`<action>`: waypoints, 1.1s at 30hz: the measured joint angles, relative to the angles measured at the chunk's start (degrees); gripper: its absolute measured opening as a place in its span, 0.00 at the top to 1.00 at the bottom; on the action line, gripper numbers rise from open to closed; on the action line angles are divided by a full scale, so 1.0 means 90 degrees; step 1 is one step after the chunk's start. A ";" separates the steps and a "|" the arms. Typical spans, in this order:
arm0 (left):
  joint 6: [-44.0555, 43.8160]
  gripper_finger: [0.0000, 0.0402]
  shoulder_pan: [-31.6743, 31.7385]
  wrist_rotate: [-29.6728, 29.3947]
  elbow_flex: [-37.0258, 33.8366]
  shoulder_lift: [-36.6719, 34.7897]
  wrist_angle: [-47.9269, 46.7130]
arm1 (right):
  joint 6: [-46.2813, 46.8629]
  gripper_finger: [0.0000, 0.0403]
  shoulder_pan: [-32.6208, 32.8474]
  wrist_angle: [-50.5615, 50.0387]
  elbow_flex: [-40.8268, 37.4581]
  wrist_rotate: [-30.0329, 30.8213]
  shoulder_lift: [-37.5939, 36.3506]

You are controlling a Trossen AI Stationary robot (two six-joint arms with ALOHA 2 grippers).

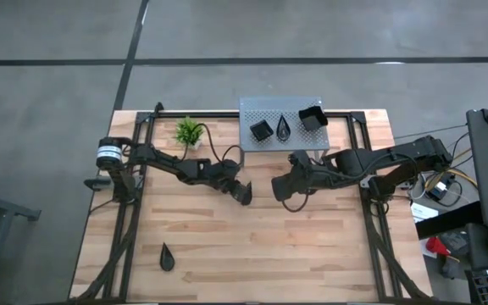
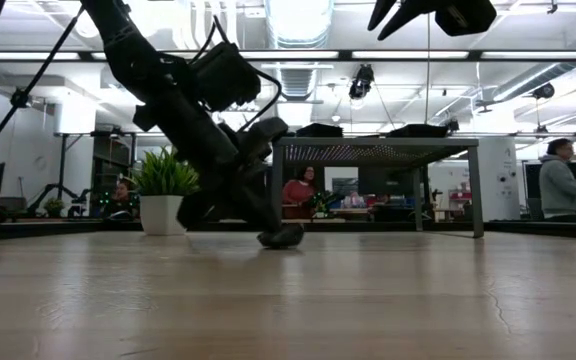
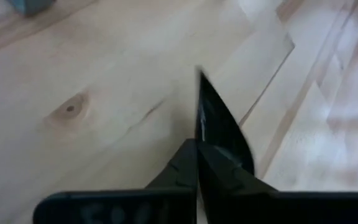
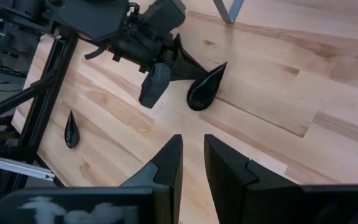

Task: Pick & Place Mini shaped plates
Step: Stack the black drop-shaped plate on top of the black drop-shaped plate on the shelf

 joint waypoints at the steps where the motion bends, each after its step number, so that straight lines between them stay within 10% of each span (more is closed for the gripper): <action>1: 0.0012 0.99 0.0000 0.0002 0.0000 -0.0002 0.0045 | 0.0002 0.84 0.0000 0.0000 0.0000 0.0000 0.0000; 16: -0.0410 1.00 -0.0003 0.0412 -0.0017 -0.0786 0.0758 | 0.0022 0.84 0.0260 0.0030 -0.0038 -0.0007 0.0005; 33: -0.1580 1.00 0.0017 0.1553 -0.0007 -0.1030 0.0698 | -0.4012 0.82 0.0601 0.1613 0.0021 -0.0404 0.0990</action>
